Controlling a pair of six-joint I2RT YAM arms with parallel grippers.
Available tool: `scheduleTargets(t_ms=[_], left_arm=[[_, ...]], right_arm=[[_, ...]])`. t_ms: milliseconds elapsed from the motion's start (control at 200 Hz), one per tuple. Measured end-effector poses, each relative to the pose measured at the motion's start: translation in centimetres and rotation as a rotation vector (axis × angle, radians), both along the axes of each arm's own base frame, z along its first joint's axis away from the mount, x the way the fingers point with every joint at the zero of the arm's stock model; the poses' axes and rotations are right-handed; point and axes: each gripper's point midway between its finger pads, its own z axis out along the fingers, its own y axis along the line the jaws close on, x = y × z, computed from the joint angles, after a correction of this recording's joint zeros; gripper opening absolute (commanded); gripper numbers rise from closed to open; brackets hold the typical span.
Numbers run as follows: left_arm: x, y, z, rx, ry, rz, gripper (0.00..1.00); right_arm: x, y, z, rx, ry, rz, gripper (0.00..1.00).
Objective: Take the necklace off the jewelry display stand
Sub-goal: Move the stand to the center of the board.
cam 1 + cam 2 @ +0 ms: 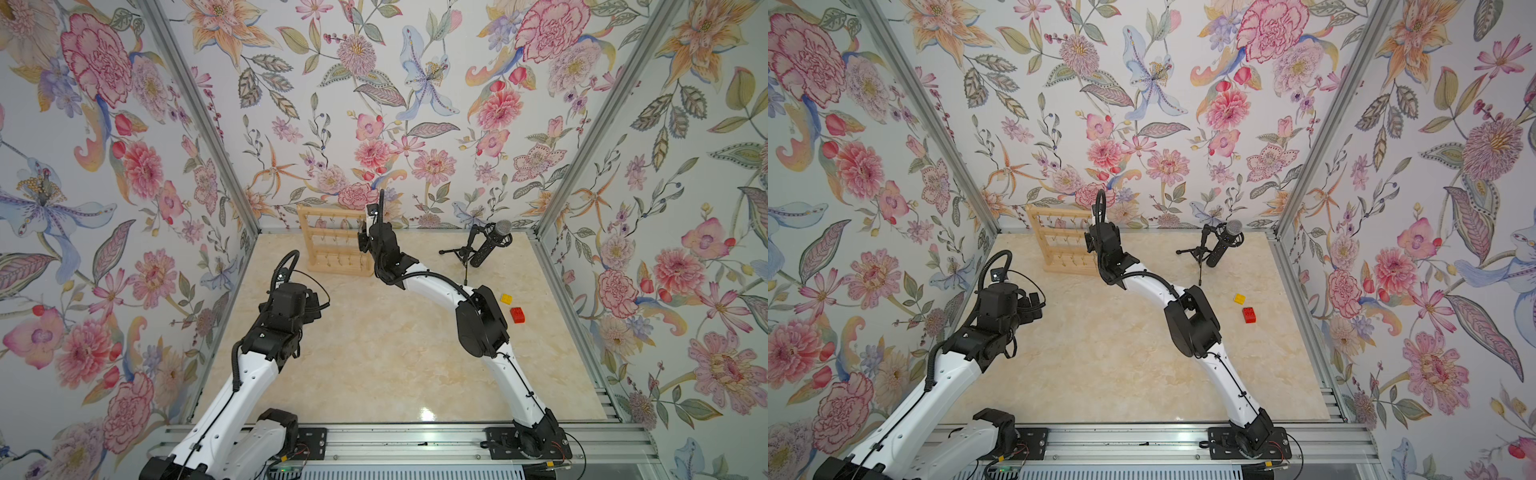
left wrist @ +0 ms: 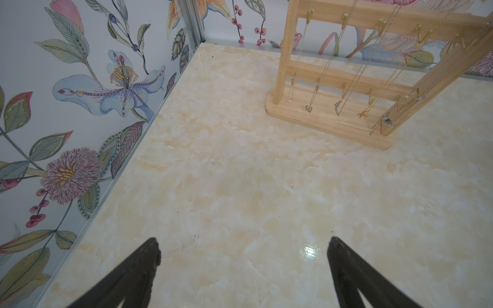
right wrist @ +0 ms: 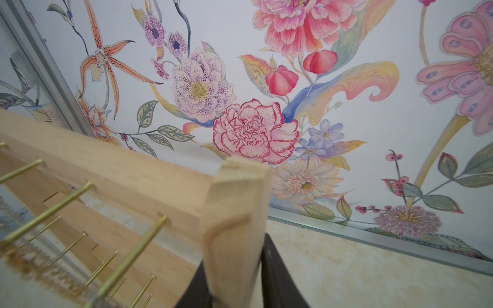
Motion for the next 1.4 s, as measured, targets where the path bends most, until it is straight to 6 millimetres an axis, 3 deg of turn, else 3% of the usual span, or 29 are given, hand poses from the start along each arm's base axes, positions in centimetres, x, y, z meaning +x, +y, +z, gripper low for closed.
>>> scheduleTargets(t_ms=[1401], left_arm=[[0.0,-0.04,-0.01,-0.001,0.0,-0.002,0.99]], right_arm=[[0.39,-0.8,0.0,0.003,-0.035,-0.038,0.04]])
